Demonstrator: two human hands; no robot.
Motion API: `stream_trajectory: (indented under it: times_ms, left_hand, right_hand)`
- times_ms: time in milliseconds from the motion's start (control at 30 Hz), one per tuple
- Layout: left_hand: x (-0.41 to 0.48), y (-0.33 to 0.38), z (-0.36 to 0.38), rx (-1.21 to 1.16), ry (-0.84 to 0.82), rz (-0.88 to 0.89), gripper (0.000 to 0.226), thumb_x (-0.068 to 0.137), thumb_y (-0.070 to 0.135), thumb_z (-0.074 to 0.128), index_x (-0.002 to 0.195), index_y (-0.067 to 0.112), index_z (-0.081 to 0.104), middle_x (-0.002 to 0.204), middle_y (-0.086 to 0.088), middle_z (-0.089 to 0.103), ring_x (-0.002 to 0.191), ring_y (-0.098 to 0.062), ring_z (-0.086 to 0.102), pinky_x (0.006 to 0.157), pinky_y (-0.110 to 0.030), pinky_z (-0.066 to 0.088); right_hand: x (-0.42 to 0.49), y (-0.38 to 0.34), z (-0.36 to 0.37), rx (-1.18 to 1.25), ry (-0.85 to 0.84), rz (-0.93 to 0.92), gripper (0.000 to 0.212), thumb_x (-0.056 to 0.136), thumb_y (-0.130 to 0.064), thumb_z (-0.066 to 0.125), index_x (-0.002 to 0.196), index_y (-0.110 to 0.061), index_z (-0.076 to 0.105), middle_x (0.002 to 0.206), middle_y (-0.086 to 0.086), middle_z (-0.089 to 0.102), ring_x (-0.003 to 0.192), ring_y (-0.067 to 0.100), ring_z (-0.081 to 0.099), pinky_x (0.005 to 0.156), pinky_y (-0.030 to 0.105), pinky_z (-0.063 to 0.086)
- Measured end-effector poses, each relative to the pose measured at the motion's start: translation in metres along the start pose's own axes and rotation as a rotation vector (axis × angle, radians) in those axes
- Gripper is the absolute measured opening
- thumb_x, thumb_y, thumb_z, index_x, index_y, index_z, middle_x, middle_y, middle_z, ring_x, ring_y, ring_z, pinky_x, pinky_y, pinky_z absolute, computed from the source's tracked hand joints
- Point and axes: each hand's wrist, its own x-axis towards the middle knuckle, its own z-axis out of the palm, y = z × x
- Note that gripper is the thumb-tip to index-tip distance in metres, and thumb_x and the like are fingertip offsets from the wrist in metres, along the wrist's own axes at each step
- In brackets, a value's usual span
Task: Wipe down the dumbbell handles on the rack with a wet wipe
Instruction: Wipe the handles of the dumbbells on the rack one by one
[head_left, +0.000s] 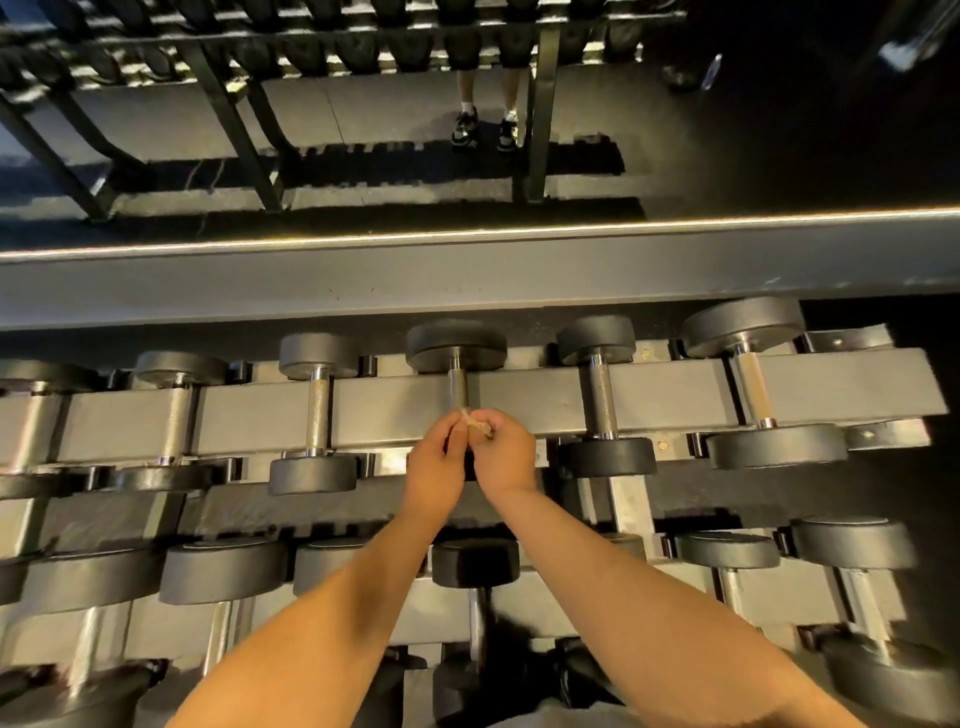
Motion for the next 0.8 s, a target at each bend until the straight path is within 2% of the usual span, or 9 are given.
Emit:
stream_trajectory:
  times_ms: [67, 200, 333, 400, 433, 500, 633, 700, 800]
  left_hand:
    - [-0.016, -0.006, -0.003, -0.02, -0.003, 0.049, 0.026, 0.108, 0.026, 0.046, 0.123, 0.033, 0.066, 0.115, 0.011, 0.067, 0.106, 0.005, 0.059, 0.098, -0.021, 0.047]
    - [-0.044, -0.028, -0.003, 0.073, -0.034, 0.112, 0.032, 0.106, 0.026, 0.051, 0.135, 0.021, 0.064, 0.136, 0.001, 0.062, 0.129, -0.011, 0.052, 0.112, -0.033, 0.04]
    - [-0.086, -0.04, -0.004, -0.018, -0.139, 0.049, 0.028, 0.104, 0.023, 0.054, 0.131, 0.031, 0.06, 0.12, 0.016, 0.065, 0.111, 0.008, 0.059, 0.091, -0.006, 0.043]
    - [-0.103, -0.054, -0.001, -0.034, -0.109, 0.007, 0.024, 0.104, 0.021, 0.055, 0.126, 0.029, 0.062, 0.112, 0.019, 0.064, 0.102, 0.016, 0.059, 0.081, 0.0, 0.042]
    - [-0.11, -0.061, 0.001, -0.028, -0.076, -0.014, 0.022, 0.103, 0.019, 0.056, 0.123, 0.027, 0.064, 0.108, 0.017, 0.065, 0.1, 0.012, 0.061, 0.078, 0.001, 0.042]
    - [-0.123, -0.075, 0.007, -0.001, -0.028, -0.06, 0.02, 0.103, 0.019, 0.056, 0.118, 0.023, 0.069, 0.103, 0.014, 0.068, 0.099, 0.001, 0.064, 0.074, 0.0, 0.043]
    - [-0.144, -0.106, 0.018, 0.053, 0.043, -0.14, 0.018, 0.104, 0.021, 0.054, 0.108, 0.019, 0.072, 0.098, 0.009, 0.069, 0.091, -0.004, 0.063, 0.067, -0.002, 0.041]
    - [-0.153, -0.122, 0.023, 0.083, 0.047, -0.188, 0.02, 0.104, 0.027, 0.054, 0.097, 0.02, 0.071, 0.092, 0.004, 0.069, 0.086, -0.009, 0.063, 0.067, -0.011, 0.042]
    - [-0.166, -0.151, 0.034, 0.151, 0.04, -0.267, 0.041, 0.105, 0.038, 0.051, 0.069, 0.02, 0.061, 0.067, 0.004, 0.06, 0.068, -0.016, 0.055, 0.064, -0.029, 0.041]
  right_hand:
    - [-0.018, 0.007, -0.003, 0.052, 0.009, -0.038, 0.017, 0.098, -0.011, 0.059, 0.1, -0.02, 0.073, 0.096, 0.0, 0.071, 0.09, 0.011, 0.065, 0.078, 0.018, 0.052]
    - [-0.051, 0.031, -0.004, 0.055, 0.066, -0.009, 0.018, 0.098, -0.016, 0.059, 0.109, -0.02, 0.074, 0.108, 0.001, 0.066, 0.099, 0.011, 0.064, 0.093, 0.032, 0.054]
    - [-0.088, 0.054, -0.011, 0.121, 0.04, 0.119, 0.02, 0.1, -0.018, 0.056, 0.109, -0.023, 0.073, 0.109, -0.002, 0.068, 0.102, 0.011, 0.064, 0.097, 0.037, 0.053]
    - [-0.106, 0.067, -0.011, 0.137, -0.003, 0.181, 0.019, 0.101, -0.02, 0.056, 0.106, -0.028, 0.072, 0.103, -0.006, 0.071, 0.099, 0.011, 0.066, 0.094, 0.038, 0.055]
    - [-0.114, 0.072, -0.009, 0.146, 0.0, 0.212, 0.018, 0.101, -0.021, 0.056, 0.105, -0.03, 0.071, 0.102, -0.007, 0.071, 0.099, 0.011, 0.066, 0.094, 0.039, 0.056]
    - [-0.127, 0.087, -0.007, 0.187, 0.01, 0.273, 0.013, 0.099, -0.022, 0.06, 0.104, -0.03, 0.069, 0.102, -0.005, 0.071, 0.098, 0.014, 0.068, 0.093, 0.04, 0.058]
    - [-0.15, 0.123, -0.01, 0.252, -0.087, 0.347, 0.017, 0.094, -0.017, 0.067, 0.11, -0.023, 0.066, 0.106, 0.001, 0.071, 0.1, 0.016, 0.068, 0.088, 0.033, 0.059]
    - [-0.158, 0.142, -0.012, 0.25, -0.085, 0.382, 0.019, 0.095, -0.01, 0.065, 0.112, -0.018, 0.066, 0.106, 0.004, 0.071, 0.098, 0.017, 0.068, 0.082, 0.027, 0.059]
    - [-0.167, 0.172, -0.009, 0.207, -0.023, 0.435, 0.016, 0.096, -0.004, 0.061, 0.107, -0.015, 0.065, 0.103, 0.009, 0.069, 0.086, 0.017, 0.067, 0.076, 0.029, 0.059]
